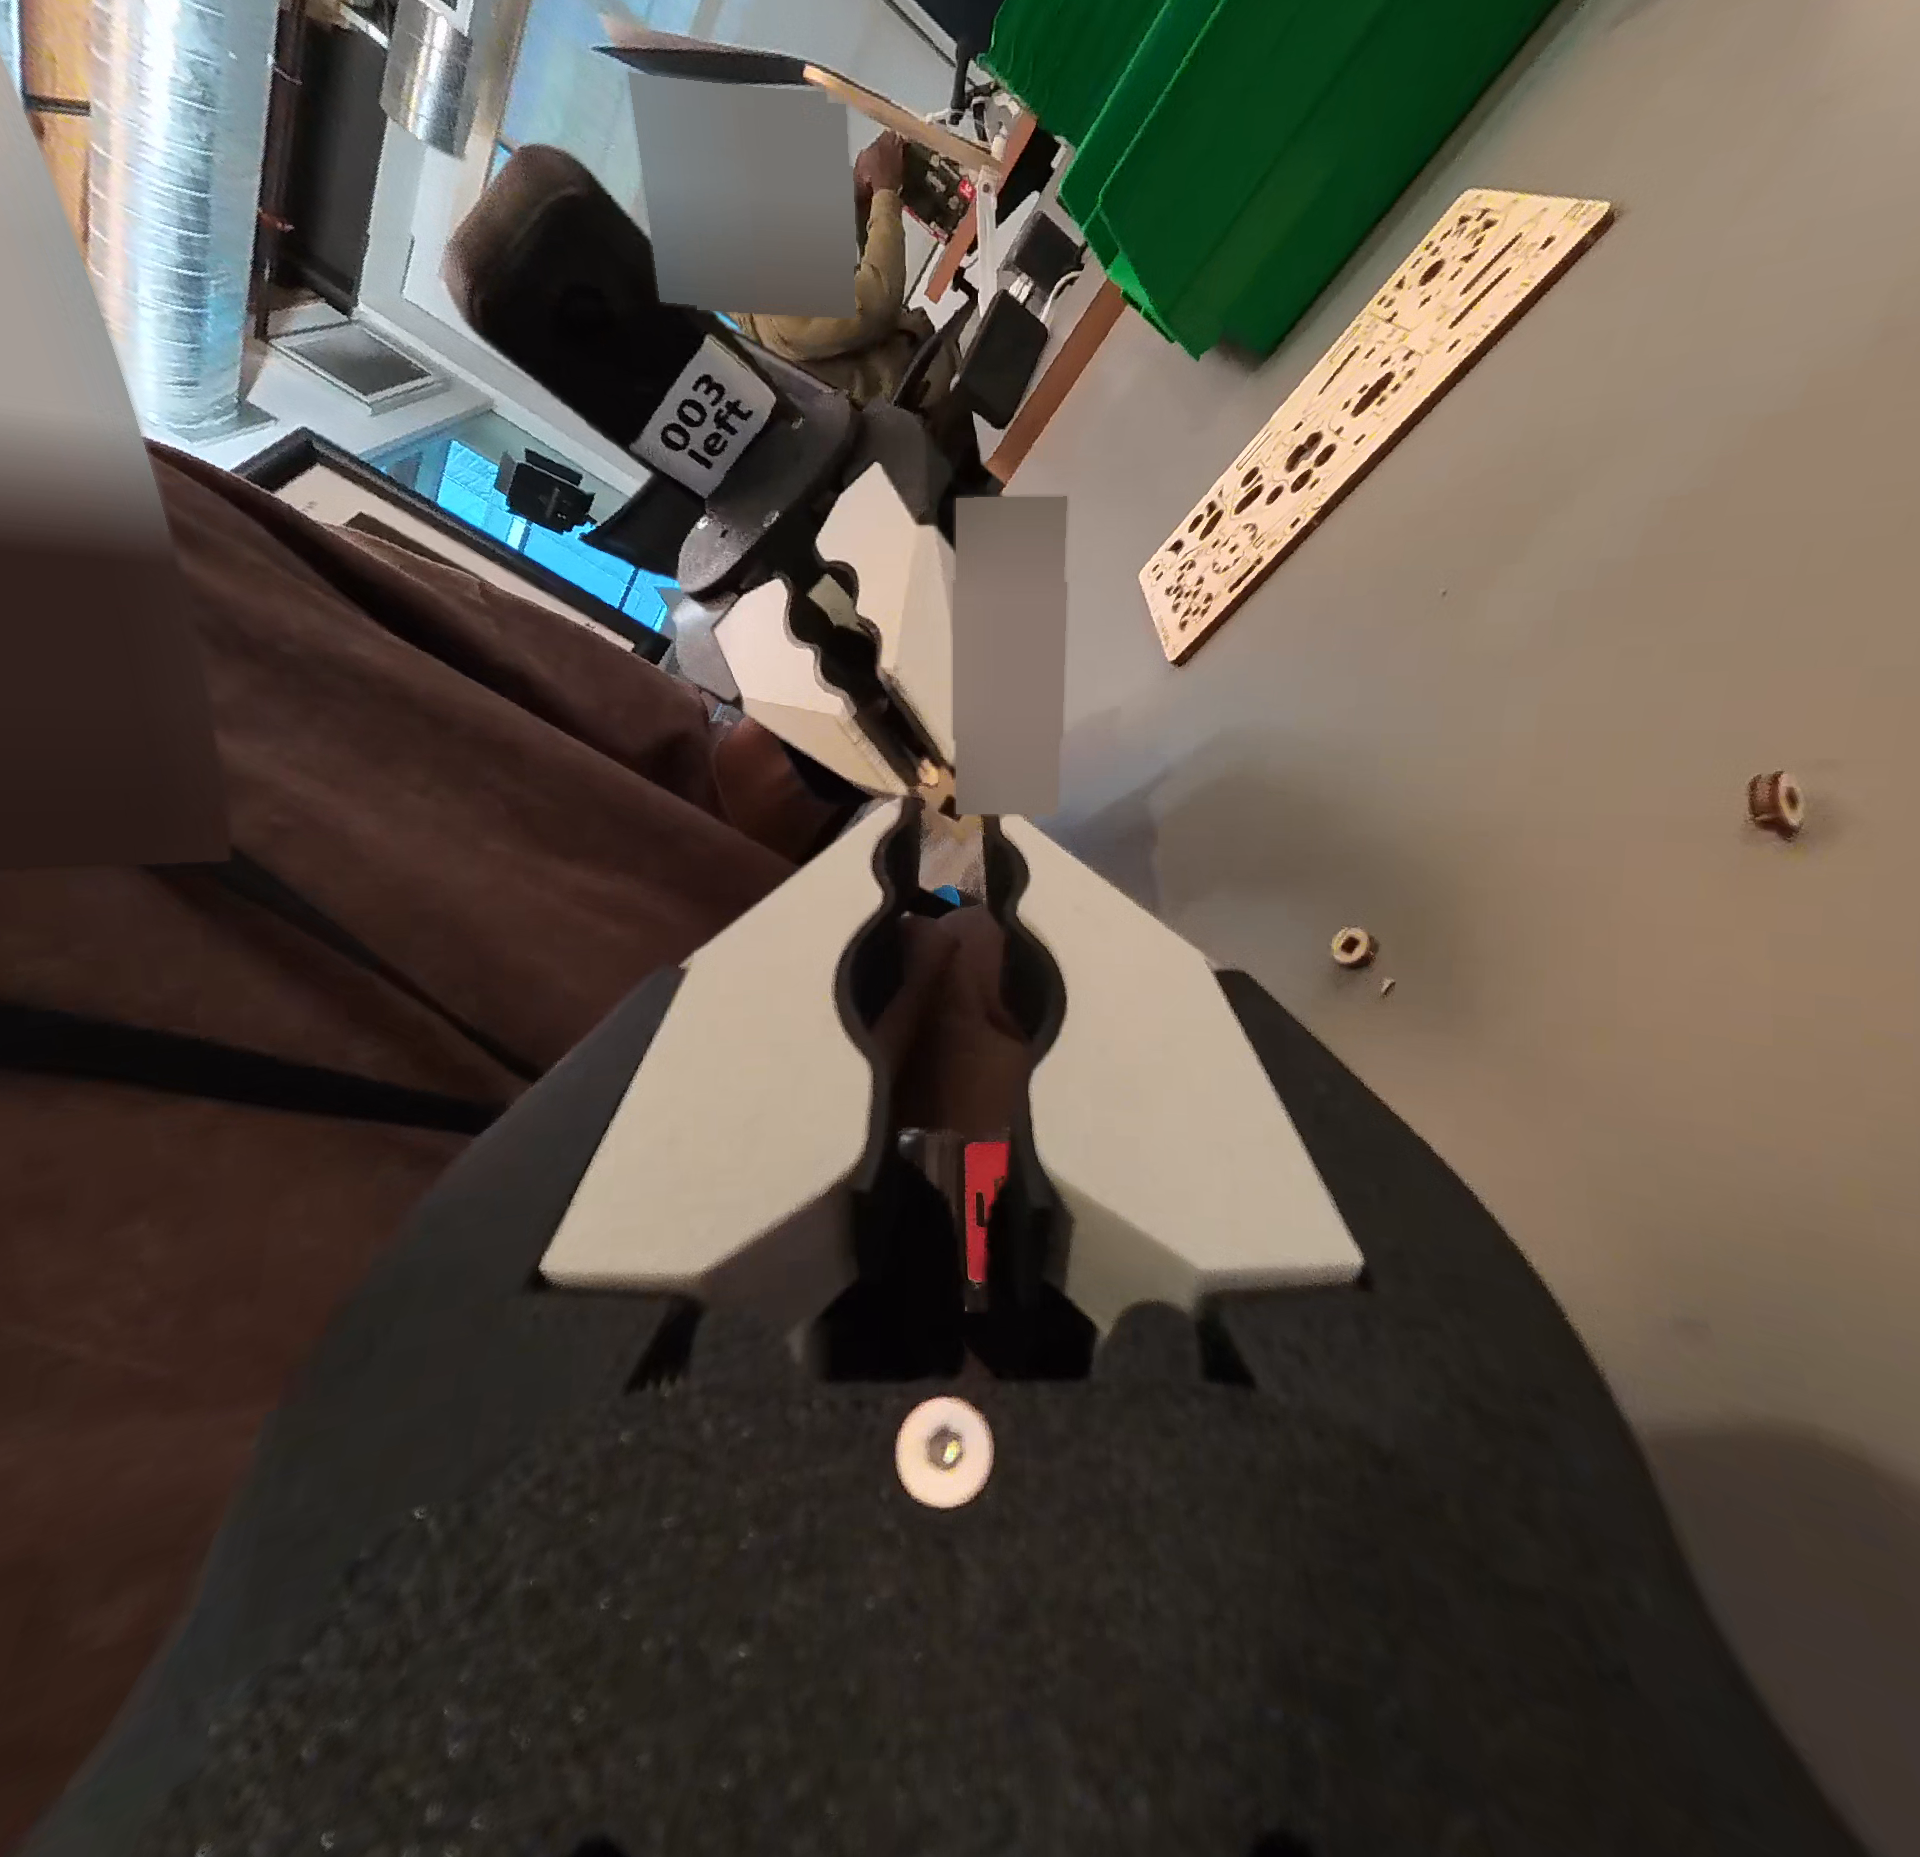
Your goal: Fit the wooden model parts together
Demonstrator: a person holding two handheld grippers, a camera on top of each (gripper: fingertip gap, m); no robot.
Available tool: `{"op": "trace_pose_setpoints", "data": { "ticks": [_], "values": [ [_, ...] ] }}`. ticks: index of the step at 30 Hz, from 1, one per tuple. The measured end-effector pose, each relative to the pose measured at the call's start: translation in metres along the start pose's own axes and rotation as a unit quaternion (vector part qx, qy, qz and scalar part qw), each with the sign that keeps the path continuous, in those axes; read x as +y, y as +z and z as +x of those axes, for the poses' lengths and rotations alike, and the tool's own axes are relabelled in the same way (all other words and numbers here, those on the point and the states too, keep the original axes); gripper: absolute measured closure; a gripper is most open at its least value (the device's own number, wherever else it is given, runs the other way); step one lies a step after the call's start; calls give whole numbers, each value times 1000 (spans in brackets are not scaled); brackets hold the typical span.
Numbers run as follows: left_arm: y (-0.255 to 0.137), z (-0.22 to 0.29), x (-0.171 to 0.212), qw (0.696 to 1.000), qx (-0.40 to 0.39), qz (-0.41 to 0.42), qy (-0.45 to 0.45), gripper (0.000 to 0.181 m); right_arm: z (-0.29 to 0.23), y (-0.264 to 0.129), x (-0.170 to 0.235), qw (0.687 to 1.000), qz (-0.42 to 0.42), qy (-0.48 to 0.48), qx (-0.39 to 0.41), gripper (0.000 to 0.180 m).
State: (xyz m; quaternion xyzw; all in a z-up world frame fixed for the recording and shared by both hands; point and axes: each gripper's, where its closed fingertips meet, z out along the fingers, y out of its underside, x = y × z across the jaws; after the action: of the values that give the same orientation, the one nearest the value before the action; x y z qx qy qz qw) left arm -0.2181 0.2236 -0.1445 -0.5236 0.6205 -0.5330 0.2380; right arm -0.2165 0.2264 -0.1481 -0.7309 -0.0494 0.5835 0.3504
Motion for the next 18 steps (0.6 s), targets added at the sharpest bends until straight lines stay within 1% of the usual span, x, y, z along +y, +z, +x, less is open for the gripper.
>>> {"op": "trace_pose_setpoints", "data": {
  "ticks": [3,5,9,14,16,18],
  "values": [
    [1,3,1,1000,2,-3,7,178,-3,0,1,1000,0,2,-5,168],
    [1,4,-1,1000,-1,0,18,178,-5,0,0,1000,6,20,-19,168],
    [-1,6,-3,999,-3,6,42,179,-9,1,0,987,34,124,-95,168],
    [-5,6,-8,999,-9,26,43,179,-14,3,-7,971,68,175,-148,168],
    [-6,7,-12,998,-14,36,44,179,-18,2,-10,960,85,200,-179,168],
    [-5,5,-9,998,-27,26,55,179,-14,3,-8,964,80,195,-160,168]
  ]
}}
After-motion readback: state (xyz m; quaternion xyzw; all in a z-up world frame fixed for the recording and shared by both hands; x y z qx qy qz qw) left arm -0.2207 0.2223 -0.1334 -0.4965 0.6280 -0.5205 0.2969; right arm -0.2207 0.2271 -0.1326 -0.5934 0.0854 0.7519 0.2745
